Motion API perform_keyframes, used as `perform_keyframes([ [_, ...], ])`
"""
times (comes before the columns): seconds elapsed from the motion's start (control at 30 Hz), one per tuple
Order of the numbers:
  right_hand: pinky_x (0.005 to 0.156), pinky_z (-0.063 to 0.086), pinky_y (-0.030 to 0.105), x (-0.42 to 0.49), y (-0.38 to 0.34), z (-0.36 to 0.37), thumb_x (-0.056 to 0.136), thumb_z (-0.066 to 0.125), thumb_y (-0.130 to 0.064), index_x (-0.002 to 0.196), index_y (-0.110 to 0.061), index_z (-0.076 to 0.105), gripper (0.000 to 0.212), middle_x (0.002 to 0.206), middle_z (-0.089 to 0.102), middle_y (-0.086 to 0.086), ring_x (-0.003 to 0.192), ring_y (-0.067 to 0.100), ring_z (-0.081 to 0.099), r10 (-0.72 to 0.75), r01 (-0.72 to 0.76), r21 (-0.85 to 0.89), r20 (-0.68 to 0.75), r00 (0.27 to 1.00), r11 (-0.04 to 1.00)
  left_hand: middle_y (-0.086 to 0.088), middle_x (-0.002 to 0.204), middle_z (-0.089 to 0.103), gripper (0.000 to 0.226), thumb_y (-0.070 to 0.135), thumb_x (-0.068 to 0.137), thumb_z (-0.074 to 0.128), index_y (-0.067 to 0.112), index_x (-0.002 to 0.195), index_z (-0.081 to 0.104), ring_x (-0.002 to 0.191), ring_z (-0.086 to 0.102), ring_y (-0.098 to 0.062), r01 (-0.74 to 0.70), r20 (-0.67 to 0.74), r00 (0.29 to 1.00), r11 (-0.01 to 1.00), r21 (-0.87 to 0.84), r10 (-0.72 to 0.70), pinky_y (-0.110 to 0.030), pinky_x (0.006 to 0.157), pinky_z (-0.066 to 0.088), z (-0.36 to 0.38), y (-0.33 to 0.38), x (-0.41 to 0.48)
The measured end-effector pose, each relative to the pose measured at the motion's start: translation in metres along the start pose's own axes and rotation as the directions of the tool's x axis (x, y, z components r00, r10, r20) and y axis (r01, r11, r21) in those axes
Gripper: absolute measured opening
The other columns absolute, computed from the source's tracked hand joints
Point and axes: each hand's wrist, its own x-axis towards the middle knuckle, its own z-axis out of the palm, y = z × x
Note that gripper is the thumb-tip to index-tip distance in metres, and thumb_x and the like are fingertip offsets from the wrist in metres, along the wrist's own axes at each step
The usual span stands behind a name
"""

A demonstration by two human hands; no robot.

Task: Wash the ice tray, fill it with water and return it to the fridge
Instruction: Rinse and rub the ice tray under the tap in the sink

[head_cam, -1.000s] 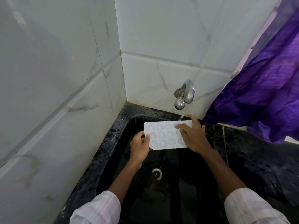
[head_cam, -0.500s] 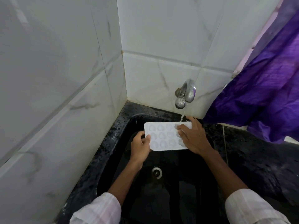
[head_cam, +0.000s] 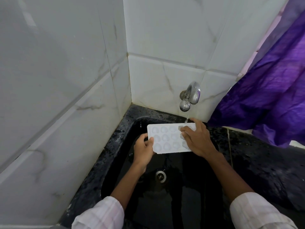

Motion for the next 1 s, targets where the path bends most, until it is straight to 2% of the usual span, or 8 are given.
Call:
perform_keyframes([
  [0.13,0.098,0.04,0.062,0.0,0.003,-0.001,0.097,0.043,-0.039,0.117,-0.04,0.056,0.024,0.147,0.034,0.011,0.132,0.036,0.034,-0.044,0.044,0.018,-0.007,0.999,0.999,-0.006,0.102,0.075,0.018,0.02,0.103,0.051,0.015,0.118,0.06,0.091,0.074,-0.019,-0.001,-0.01,1.0,1.0,0.008,0.001,-0.04,0.075,0.063,0.0,0.0,0.0],
  [0.3,0.102,0.037,0.062,-0.001,0.001,-0.006,0.096,0.027,-0.049,0.12,-0.04,0.057,0.04,0.149,0.031,0.009,0.135,0.034,0.032,-0.02,0.02,0.014,0.015,1.0,1.0,-0.008,0.103,0.073,0.02,0.019,0.103,0.051,0.015,0.12,0.059,0.091,0.073,-0.02,0.0,-0.016,1.0,1.0,-0.011,0.0,-0.032,0.067,0.06,0.002,0.002,-0.002],
  [0.47,0.1,0.037,0.064,-0.003,-0.001,-0.011,0.093,0.034,-0.045,0.111,-0.03,0.063,0.037,0.148,0.033,0.009,0.133,0.032,0.033,-0.014,0.014,0.03,-0.008,1.0,0.999,-0.009,0.107,0.073,0.021,0.018,0.103,0.051,0.013,0.122,0.059,0.095,0.073,-0.021,0.021,-0.011,1.0,0.999,-0.037,-0.021,-0.042,0.077,0.063,0.004,0.001,-0.003],
  [0.57,0.105,0.029,0.067,-0.003,0.002,-0.012,0.097,0.041,-0.041,0.117,-0.037,0.06,0.028,0.152,0.027,0.006,0.138,0.032,0.026,-0.03,0.028,0.058,0.042,0.999,0.998,-0.009,0.107,0.073,0.021,0.02,0.103,0.051,0.015,0.122,0.059,0.095,0.073,-0.021,0.024,-0.014,1.0,0.999,-0.025,-0.025,-0.044,0.08,0.063,0.004,-0.001,-0.005],
  [0.67,0.113,0.013,0.066,-0.004,0.003,-0.01,0.1,0.041,-0.044,0.13,-0.043,0.052,0.032,0.158,0.013,0.004,0.146,0.031,0.009,0.007,-0.013,0.047,0.134,0.991,0.999,-0.008,0.106,0.073,0.02,0.019,0.102,0.051,0.015,0.121,0.058,0.094,0.073,-0.021,0.026,-0.017,1.0,0.999,-0.034,-0.026,-0.045,0.08,0.063,0.004,-0.001,-0.004],
  [0.73,0.114,0.009,0.067,-0.005,0.003,-0.007,0.1,0.04,-0.044,0.132,-0.044,0.05,0.033,0.159,0.009,0.004,0.148,0.031,0.003,0.022,-0.03,0.054,0.142,0.99,0.998,-0.007,0.105,0.073,0.02,0.019,0.102,0.052,0.016,0.12,0.059,0.094,0.073,-0.021,0.021,-0.022,1.0,1.0,-0.021,-0.022,-0.048,0.081,0.062,0.004,0.0,-0.004],
  [0.9,0.113,0.012,0.067,-0.005,0.001,-0.01,0.099,0.045,-0.044,0.125,-0.036,0.055,0.03,0.156,0.015,0.003,0.145,0.027,0.011,0.015,-0.023,0.085,0.101,0.995,0.996,-0.007,0.106,0.073,0.016,0.02,0.102,0.052,0.02,0.116,0.059,0.094,0.073,-0.021,0.028,-0.038,0.999,0.999,-0.023,-0.029,-0.049,0.082,0.062,0.006,-0.001,-0.004],
  [1.0,0.114,0.015,0.062,-0.004,0.002,-0.013,0.096,0.045,-0.051,0.128,-0.033,0.052,0.038,0.154,0.018,0.001,0.142,0.024,0.019,0.003,-0.009,0.112,0.056,0.998,0.994,-0.008,0.107,0.072,0.012,0.018,0.103,0.051,0.022,0.108,0.061,0.095,0.072,-0.021,0.037,-0.055,0.998,0.998,-0.047,-0.039,-0.048,0.082,0.062,0.009,0.0,-0.001],
])
